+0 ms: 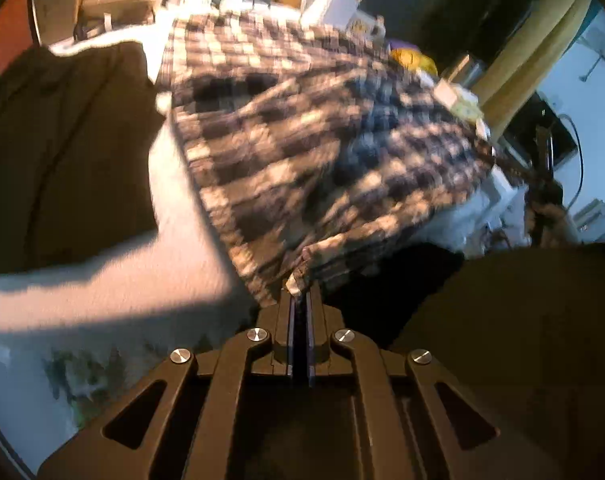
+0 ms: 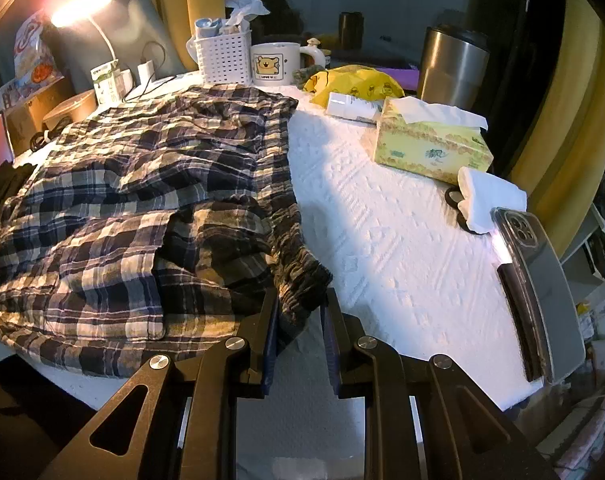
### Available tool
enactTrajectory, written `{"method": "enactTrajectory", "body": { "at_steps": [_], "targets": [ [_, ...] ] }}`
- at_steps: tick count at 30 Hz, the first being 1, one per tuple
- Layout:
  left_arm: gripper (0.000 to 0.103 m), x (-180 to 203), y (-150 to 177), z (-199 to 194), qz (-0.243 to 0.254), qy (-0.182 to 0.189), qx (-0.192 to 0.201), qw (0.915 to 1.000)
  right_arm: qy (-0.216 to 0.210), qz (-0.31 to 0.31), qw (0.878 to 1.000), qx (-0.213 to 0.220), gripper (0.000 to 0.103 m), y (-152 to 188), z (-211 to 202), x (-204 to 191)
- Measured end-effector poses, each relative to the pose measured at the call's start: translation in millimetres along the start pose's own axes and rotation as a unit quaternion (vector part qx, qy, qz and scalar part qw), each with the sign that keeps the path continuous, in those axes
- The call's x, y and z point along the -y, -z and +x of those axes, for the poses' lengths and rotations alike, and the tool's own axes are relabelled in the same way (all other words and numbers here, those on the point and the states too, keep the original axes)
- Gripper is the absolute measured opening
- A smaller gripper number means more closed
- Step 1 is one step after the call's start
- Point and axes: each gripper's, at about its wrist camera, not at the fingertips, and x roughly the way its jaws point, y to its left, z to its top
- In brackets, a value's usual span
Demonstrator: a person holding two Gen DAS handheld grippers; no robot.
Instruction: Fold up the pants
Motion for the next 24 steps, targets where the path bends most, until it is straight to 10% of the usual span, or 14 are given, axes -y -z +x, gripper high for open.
{"method": "enactTrajectory", "body": {
  "at_steps": [7,11,24],
  "targets": [
    [0.008,-29.5,-15.1,-36.7,-0.004,-0.072,0.018,0.9972,0.027,0.011,0.999,0.013,0.061,-3.9,-18.4,8.7],
    [0.071,-43.5,-47.1,-56.3,-0.022,-0.091,0.080,0.9924,0.036,0.012,0.998,0.049,0.072,-14.1,-42.2,12.4],
    [0.074,-56.9,-152.8,65.3,0.011,-0.144,0.058,0.9879,-0.015,-0.046,0.997,0.052,0.072,-88.6,15.1,-25.5]
  ]
}}
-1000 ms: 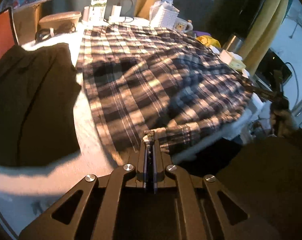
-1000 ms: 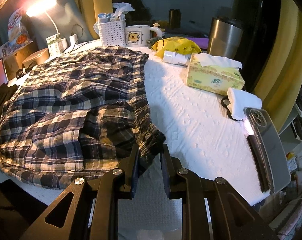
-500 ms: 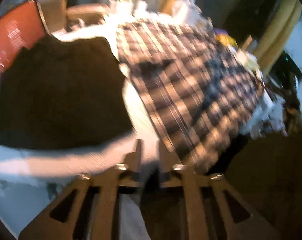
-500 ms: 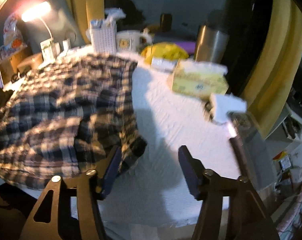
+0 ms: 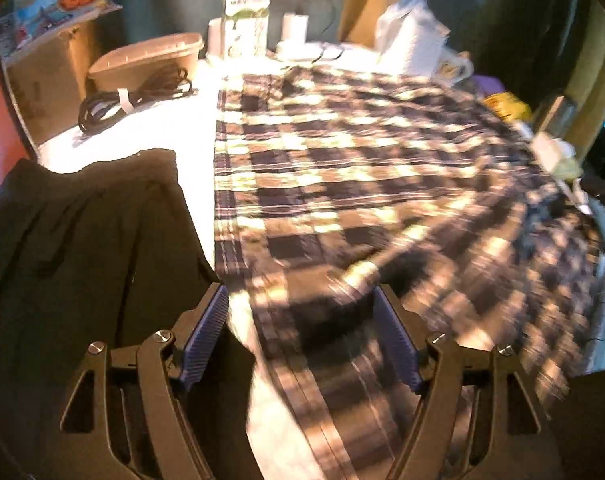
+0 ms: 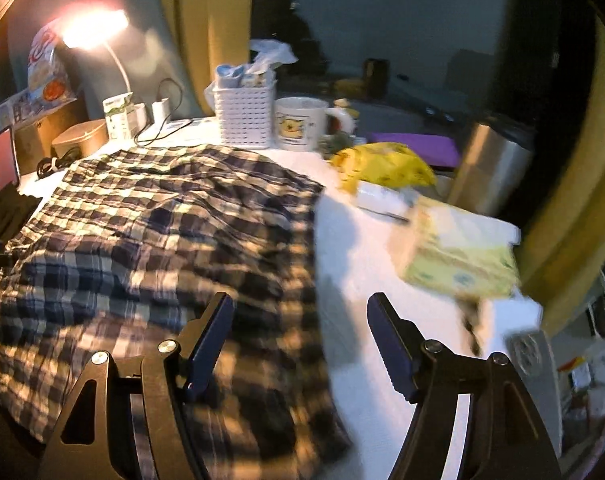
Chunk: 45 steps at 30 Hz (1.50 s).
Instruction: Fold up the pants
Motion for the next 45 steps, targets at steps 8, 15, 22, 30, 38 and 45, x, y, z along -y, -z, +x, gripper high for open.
{"method": "enactTrajectory", "body": {
  "at_steps": [8,15,22,30,38,45],
  "targets": [
    [0.074,12.7,-6.8,13.2,0.051,-0.021,0.002,0.9985,-0.032,-0.006,0.999,-0.026,0.072,-37.8,54.6,-3.0],
    [0.007,34.0,-5.1,12.3,0.069,-0.020,0.033,0.9969,-0.053,0.009,0.995,-0.081,0.072,-64.0,111.5,6.2],
    [0.005,16.2,-18.2,13.9,0.018,-0.065,0.059,0.9960,-0.045,-0.020,0.995,-0.082,0.021,-59.8,140.6,-3.0],
    [0.008,0.0,-34.0,23.3,0.012,-0.069,0.026,0.9972,-0.009,-0.010,0.997,-0.078,0.020,-77.7,151.0,6.0],
    [0.036,-32.1,-38.6,-17.2,-0.047,-0.049,0.039,0.9969,0.011,0.004,0.997,-0.077,0.067,-79.5,139.8,14.0],
    [0.073,-42.5,-80.0,-13.3,-0.058,-0.002,0.084,0.9948,-0.004,0.030,0.999,-0.028,0.068,-97.1,107.1,23.7]
  ]
}}
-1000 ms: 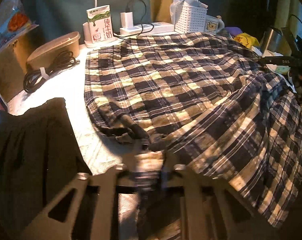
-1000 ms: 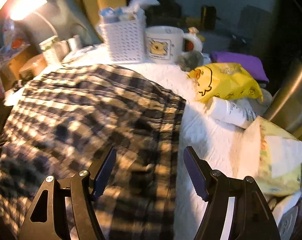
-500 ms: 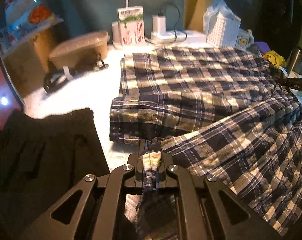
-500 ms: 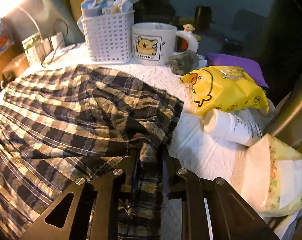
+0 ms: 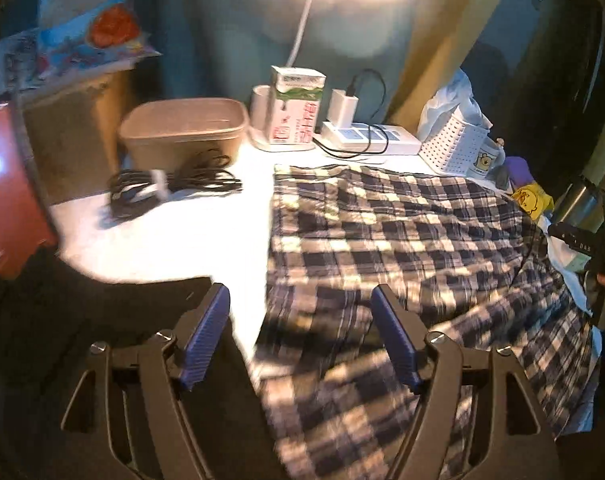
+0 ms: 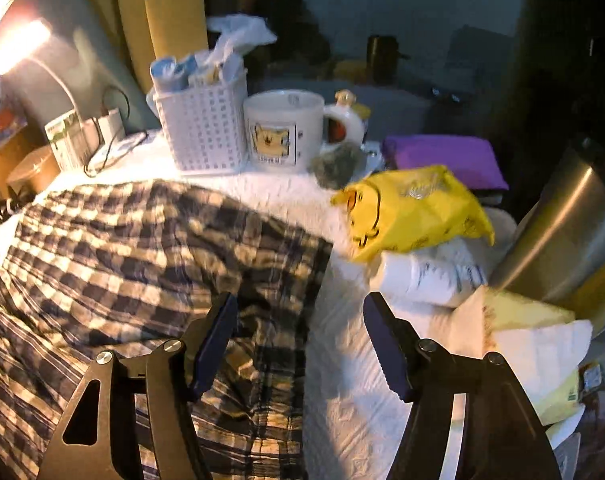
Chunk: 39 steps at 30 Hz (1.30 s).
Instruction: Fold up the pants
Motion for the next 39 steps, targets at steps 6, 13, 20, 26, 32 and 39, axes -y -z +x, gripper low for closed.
{"method": "enactTrajectory", "body": {
  "at_steps": [6,13,20,26,32,39],
  "targets": [
    [0.043,-2.2,-2.8,51.2,0.003,-0.001,-0.047,0.9989,-0.005,-0.004,1.000,0.004,0.068,-0.6,-0.6,-8.8],
    [0.013,1.3,20.1,49.1,0.049,-0.074,-0.066,0.9939,-0.003,0.001,1.000,-0.016,0.068,8.4,19.7,-6.1],
    [0.013,5.9,27.8,30.3,0.074,-0.118,-0.083,0.9868,0.004,0.014,1.000,0.011,0.068,-7.8,26.4,3.2],
    [0.015,10.3,-39.3,17.6,0.073,-0.076,-0.017,0.9942,-0.002,-0.003,1.000,0.025,0.068,-39.7,35.8,6.4],
    [0.042,14.8,-94.8,86.8,0.077,-0.005,-0.024,0.9967,-0.060,0.036,0.998,0.004,0.068,-63.6,74.7,17.3],
    [0.042,24.0,-98.6,135.9,0.097,0.005,-0.050,0.9940,-0.077,-0.028,0.996,-0.046,0.058,-65.4,114.5,-9.5]
  ]
}}
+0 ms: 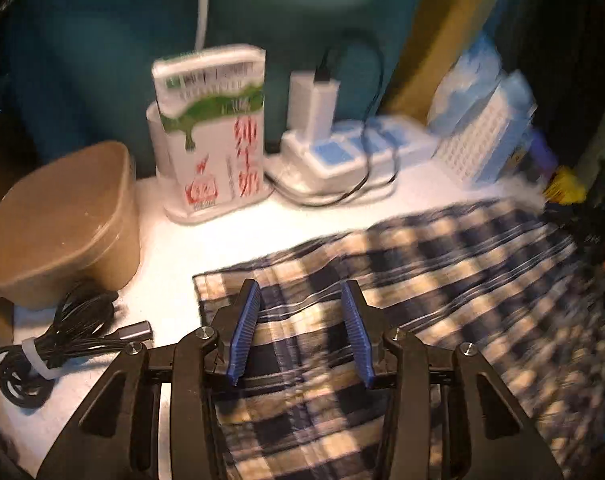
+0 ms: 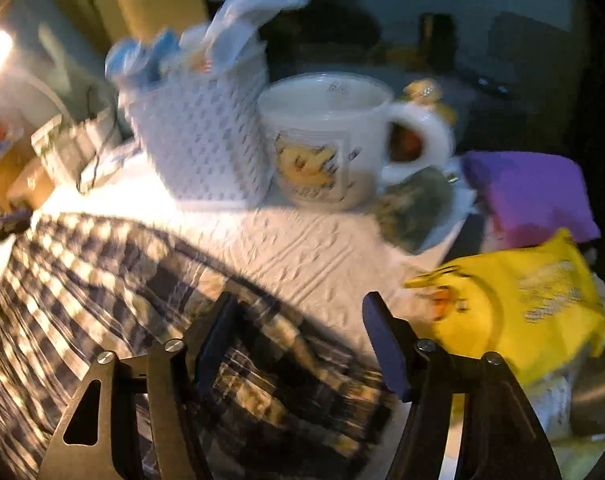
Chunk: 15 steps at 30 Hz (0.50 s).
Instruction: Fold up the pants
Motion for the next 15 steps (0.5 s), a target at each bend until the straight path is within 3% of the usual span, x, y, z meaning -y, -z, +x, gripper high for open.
{"method": "enactTrajectory", "body": {
  "at_steps": [2,4,6,8,10,15],
  "targets": [
    [0.042,-4.4,4.0,13.5,0.007,-0.030,-0.017,0.9994,0.019,-0.025,0.999,-0.006,0.052,1.2,10.5,-8.8],
    [0.044,-8.7,6.6,16.7,0.016,-0.043,-0.008,0.9989,0.036,-0.049,0.998,0.003,0.028,-1.2,11.4,-18.0],
    [0.044,-9.2,5.0,16.8,0.022,-0.062,-0.013,0.9978,0.080,-0.074,0.994,0.010,0.028,-6.6,15.0,-26.0],
    [0.044,-10.9,0.7,19.4,0.033,-0.114,-0.011,0.9928,0.121,-0.089,0.989,0.007,0.028,-12.5,22.7,-27.4],
    [0.044,-21.6,-3.2,20.8,0.013,-0.138,-0.015,0.9903,0.147,-0.087,0.985,0.007,0.028,-19.9,27.9,-22.6],
    [0.044,-25.5,-4.0,-6.4,-0.002,-0.126,0.008,0.9919,0.127,-0.070,0.989,0.033,0.028,-27.7,-1.3,-25.5]
  ]
}}
